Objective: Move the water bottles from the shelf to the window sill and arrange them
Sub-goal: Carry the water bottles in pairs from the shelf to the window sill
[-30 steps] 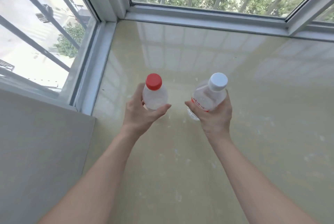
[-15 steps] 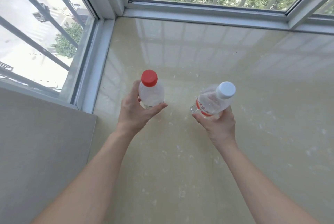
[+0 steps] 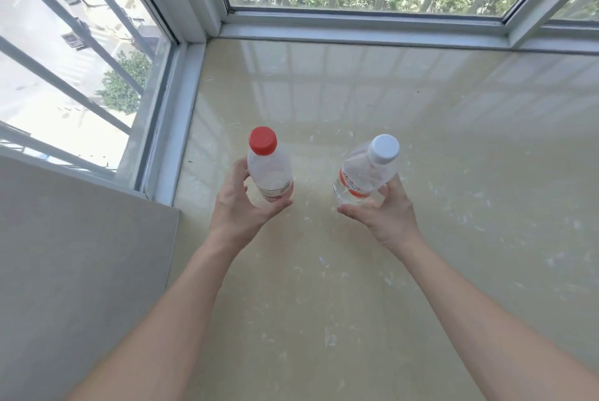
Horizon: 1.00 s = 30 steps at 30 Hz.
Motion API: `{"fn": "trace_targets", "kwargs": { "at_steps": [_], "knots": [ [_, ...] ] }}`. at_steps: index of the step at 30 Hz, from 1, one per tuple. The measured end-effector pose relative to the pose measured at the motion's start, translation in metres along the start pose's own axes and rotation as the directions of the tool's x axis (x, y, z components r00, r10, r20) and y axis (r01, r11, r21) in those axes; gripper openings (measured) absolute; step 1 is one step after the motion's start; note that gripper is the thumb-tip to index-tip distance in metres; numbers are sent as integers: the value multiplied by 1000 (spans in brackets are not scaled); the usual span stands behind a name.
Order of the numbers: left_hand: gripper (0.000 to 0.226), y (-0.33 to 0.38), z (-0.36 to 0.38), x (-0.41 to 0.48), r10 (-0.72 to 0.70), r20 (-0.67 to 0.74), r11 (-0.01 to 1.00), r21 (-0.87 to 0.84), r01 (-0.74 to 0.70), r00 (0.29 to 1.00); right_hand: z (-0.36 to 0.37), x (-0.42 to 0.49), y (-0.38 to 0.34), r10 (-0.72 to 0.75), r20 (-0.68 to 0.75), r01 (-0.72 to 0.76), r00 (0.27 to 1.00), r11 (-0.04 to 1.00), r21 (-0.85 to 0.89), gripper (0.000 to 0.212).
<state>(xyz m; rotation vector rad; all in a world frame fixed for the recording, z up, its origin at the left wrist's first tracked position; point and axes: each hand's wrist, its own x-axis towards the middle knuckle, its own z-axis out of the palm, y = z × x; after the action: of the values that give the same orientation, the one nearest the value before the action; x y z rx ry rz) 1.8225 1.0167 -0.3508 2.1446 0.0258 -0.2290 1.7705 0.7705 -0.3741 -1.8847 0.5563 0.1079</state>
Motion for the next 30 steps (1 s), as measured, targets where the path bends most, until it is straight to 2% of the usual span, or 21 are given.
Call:
{"fn": "trace_targets", "kwargs": {
  "at_steps": [3,6,9,14,18,25,30],
  "knots": [
    [87,-2,-18,-8,-51,7,974,220,49,999,-25,-12,-4,-6,70,26,998,956,-293,72],
    [86,10,-43,-20,-75,22,854,518,53,997,-56,-24,-20,-61,150,141,987,781,-608,83],
    [81,36,-66,-29,-14,-6,750,661,15,1000,-87,-35,-52,-151,154,216,976,643,-735,77],
    [73,107,-103,-48,102,-47,670,741,-33,994,-130,-57,-117,-411,131,350,902,521,-778,52],
    [68,180,-120,-69,257,-47,644,753,-134,965,-154,-76,-185,-586,145,443,797,404,-800,48],
    [62,289,-152,-102,427,-97,640,734,-225,899,-189,-114,-308,-700,150,493,699,319,-809,50],
    [61,330,-166,-125,517,-143,613,750,-248,844,-196,-148,-349,-755,145,523,640,290,-802,53]
  ]
}}
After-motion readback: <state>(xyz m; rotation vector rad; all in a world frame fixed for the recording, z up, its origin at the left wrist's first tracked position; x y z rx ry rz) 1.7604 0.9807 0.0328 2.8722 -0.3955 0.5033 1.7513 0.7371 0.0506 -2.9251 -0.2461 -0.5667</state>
